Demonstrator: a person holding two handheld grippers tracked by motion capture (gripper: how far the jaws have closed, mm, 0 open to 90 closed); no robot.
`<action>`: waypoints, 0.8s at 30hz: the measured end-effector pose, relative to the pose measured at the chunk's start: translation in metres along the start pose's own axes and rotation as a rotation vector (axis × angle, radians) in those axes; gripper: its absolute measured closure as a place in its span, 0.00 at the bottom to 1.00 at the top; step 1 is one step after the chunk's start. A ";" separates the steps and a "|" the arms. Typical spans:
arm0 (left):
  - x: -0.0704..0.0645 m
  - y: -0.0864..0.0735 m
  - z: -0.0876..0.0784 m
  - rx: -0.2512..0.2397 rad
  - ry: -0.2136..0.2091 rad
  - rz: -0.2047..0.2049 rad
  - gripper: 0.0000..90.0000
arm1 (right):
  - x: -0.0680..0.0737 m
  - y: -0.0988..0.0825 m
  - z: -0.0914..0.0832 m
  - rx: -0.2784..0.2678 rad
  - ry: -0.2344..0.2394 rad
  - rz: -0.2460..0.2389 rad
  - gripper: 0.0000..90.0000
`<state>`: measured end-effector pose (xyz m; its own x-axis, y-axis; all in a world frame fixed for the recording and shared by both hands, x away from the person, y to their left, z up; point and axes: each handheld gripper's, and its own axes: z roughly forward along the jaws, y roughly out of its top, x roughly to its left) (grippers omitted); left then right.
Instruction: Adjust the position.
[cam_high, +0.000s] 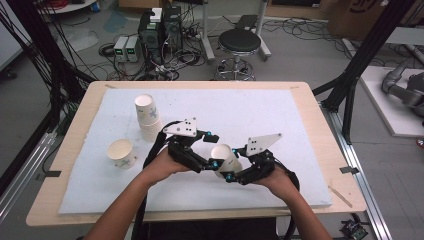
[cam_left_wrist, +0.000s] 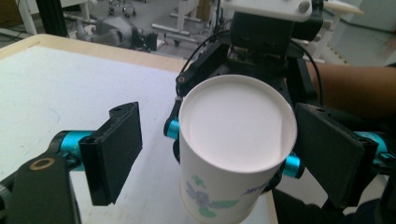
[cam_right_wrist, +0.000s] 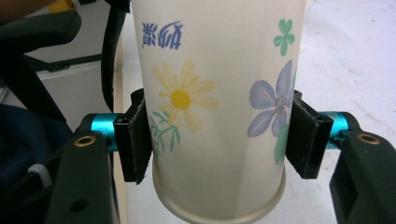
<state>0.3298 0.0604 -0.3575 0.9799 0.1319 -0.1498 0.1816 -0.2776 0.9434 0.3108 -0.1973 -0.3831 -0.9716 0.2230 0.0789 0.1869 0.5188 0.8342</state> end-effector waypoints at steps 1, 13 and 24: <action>0.000 0.000 0.000 0.007 -0.005 0.000 0.19 | 0.000 0.001 -0.001 0.006 -0.001 -0.003 0.39; -0.001 0.006 -0.004 0.084 -0.052 0.031 0.19 | -0.002 0.017 -0.005 0.132 0.005 -0.068 0.39; 0.000 0.005 0.004 0.178 -0.050 0.049 0.19 | -0.002 0.029 0.003 0.292 0.009 -0.121 0.39</action>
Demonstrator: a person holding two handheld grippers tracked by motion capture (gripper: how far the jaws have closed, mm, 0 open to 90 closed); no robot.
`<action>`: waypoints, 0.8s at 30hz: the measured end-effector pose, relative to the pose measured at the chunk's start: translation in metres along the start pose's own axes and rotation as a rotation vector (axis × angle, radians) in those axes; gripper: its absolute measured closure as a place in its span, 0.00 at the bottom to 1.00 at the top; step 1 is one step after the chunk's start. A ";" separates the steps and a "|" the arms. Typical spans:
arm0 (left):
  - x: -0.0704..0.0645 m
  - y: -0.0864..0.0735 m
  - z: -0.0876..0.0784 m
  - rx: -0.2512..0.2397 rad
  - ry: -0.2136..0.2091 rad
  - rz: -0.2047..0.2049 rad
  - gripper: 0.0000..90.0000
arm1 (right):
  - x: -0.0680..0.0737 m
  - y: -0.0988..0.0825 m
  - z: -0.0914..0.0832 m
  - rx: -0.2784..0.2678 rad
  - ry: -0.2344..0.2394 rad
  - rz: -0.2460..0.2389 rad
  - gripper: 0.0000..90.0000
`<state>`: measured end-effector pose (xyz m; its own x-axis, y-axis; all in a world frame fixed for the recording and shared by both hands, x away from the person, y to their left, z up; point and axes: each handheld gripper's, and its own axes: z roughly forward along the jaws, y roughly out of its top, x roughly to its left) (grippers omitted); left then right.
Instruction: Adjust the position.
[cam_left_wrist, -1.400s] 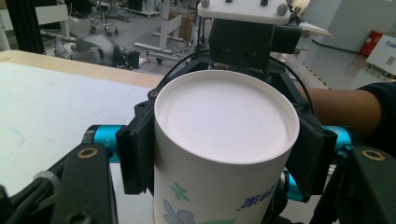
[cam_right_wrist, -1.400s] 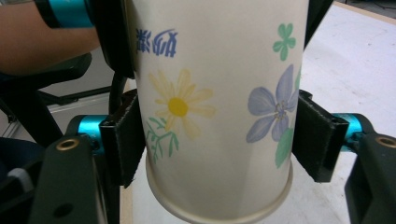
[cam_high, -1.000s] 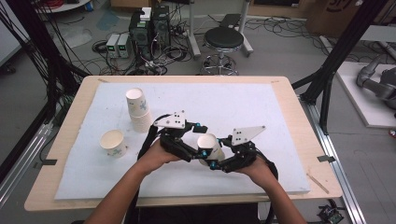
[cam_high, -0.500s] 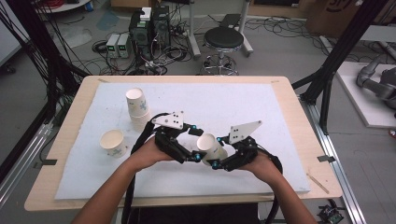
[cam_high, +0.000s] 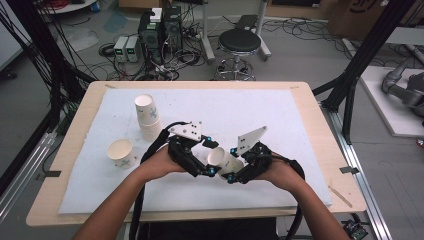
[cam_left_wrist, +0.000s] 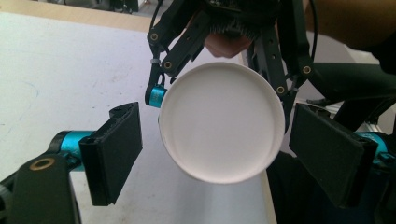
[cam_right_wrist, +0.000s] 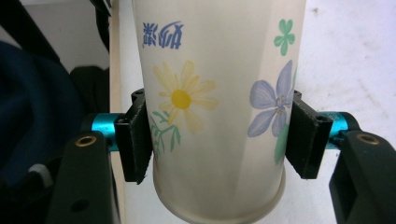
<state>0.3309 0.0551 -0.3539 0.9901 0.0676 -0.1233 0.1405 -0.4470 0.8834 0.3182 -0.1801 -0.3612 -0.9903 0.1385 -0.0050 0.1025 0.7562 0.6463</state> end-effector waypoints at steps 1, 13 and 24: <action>0.000 0.000 0.001 0.004 -0.004 0.000 0.19 | 0.000 0.001 0.000 0.018 -0.001 -0.002 0.39; 0.000 0.000 0.012 0.069 -0.014 0.008 0.20 | 0.002 0.010 0.004 0.142 0.001 -0.040 0.39; 0.004 -0.003 0.021 0.131 -0.042 -0.003 0.29 | 0.004 0.011 0.014 0.211 0.008 -0.049 0.39</action>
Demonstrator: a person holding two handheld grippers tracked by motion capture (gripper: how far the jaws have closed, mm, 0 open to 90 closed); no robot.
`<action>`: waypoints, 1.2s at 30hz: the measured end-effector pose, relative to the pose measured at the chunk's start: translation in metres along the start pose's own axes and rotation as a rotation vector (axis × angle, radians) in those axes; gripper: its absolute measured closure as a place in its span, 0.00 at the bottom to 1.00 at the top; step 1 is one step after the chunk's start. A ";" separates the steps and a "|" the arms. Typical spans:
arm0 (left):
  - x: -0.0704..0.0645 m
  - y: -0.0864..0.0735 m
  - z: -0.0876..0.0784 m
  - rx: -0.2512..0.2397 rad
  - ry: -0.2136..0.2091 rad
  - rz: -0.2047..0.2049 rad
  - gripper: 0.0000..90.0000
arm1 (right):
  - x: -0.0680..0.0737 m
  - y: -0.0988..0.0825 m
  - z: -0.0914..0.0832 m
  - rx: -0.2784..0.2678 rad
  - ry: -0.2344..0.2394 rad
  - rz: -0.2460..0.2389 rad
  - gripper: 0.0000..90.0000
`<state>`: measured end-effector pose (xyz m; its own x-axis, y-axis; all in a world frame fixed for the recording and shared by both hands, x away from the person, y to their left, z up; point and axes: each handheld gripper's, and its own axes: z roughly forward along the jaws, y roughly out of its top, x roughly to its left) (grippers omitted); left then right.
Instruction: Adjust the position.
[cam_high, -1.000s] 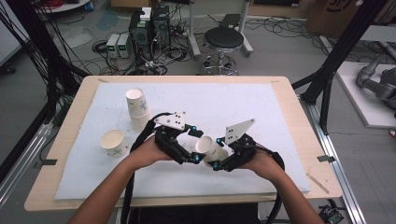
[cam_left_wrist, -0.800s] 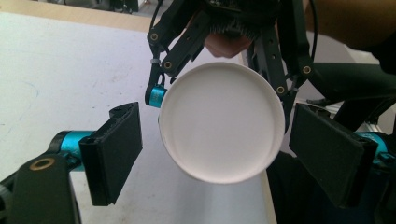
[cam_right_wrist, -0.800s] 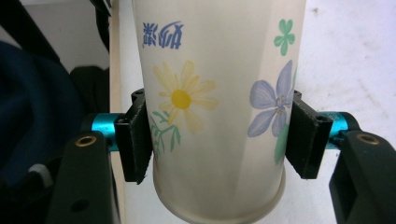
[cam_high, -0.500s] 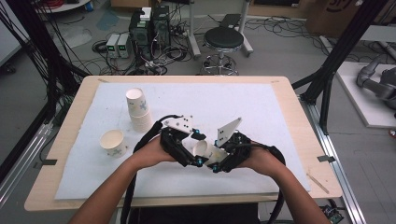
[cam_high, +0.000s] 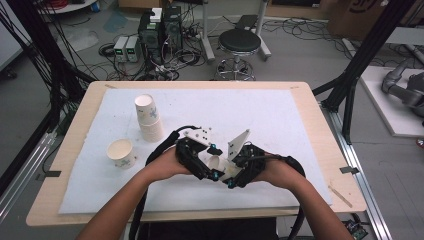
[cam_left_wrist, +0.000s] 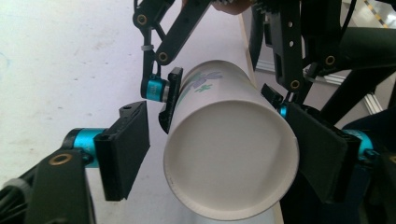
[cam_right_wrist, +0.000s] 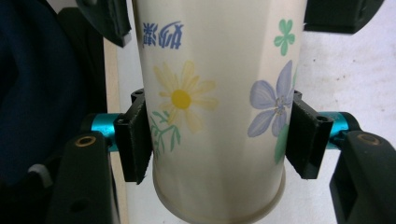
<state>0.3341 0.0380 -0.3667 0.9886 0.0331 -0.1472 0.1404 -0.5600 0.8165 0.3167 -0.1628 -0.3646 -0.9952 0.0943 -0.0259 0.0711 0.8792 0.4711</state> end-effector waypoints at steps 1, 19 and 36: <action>0.000 0.000 0.001 -0.002 -0.002 0.004 0.31 | 0.000 0.000 0.000 0.005 0.004 0.004 0.39; -0.001 -0.004 -0.006 -0.089 0.005 0.021 0.41 | -0.001 -0.018 -0.015 -0.152 -0.004 0.094 0.23; 0.003 -0.030 -0.015 -0.293 0.024 -0.036 0.41 | 0.007 -0.059 -0.035 -0.546 -0.105 0.187 0.22</action>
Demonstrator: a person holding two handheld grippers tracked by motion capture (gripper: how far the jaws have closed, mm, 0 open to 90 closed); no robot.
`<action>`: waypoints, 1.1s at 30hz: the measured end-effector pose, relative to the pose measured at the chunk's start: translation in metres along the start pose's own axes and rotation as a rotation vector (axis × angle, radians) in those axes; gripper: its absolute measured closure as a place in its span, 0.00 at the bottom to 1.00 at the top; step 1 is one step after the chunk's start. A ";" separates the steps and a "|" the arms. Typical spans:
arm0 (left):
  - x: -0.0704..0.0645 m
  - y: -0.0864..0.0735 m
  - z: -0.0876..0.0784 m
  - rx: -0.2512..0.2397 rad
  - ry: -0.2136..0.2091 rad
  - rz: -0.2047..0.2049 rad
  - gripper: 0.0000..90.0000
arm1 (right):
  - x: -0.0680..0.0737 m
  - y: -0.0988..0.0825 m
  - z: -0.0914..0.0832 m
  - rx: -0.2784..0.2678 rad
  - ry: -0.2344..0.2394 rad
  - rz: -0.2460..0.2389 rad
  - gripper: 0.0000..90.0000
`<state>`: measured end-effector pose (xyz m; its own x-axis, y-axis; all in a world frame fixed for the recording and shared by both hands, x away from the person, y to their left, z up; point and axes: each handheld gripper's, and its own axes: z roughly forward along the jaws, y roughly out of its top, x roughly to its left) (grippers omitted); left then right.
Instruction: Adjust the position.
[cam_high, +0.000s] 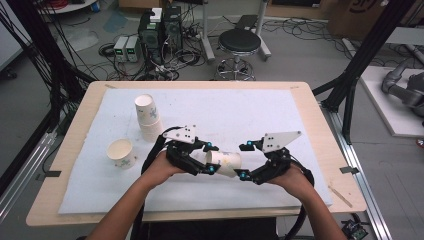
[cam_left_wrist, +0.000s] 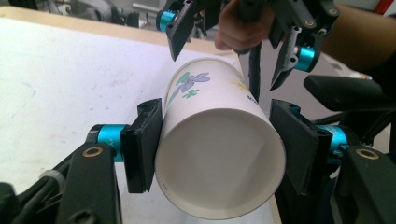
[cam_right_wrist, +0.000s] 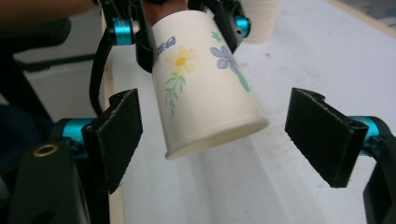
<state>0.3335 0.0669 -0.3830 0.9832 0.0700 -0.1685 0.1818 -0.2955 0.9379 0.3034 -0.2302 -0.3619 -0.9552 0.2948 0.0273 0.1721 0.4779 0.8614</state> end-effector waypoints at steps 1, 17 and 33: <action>0.000 -0.001 0.000 0.000 0.002 0.004 0.41 | 0.000 -0.002 -0.001 -0.012 -0.010 -0.002 0.22; -0.004 -0.004 -0.008 -0.097 0.024 0.047 0.41 | 0.000 -0.028 -0.004 -0.144 0.002 0.055 0.22; -0.009 -0.002 -0.008 -0.130 -0.028 0.085 0.41 | 0.000 -0.031 0.004 -0.151 0.066 0.035 0.26</action>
<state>0.3239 0.0740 -0.3806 0.9954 0.0226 -0.0934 0.0959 -0.1734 0.9802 0.2992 -0.2419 -0.3903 -0.9639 0.2515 0.0873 0.1717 0.3372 0.9256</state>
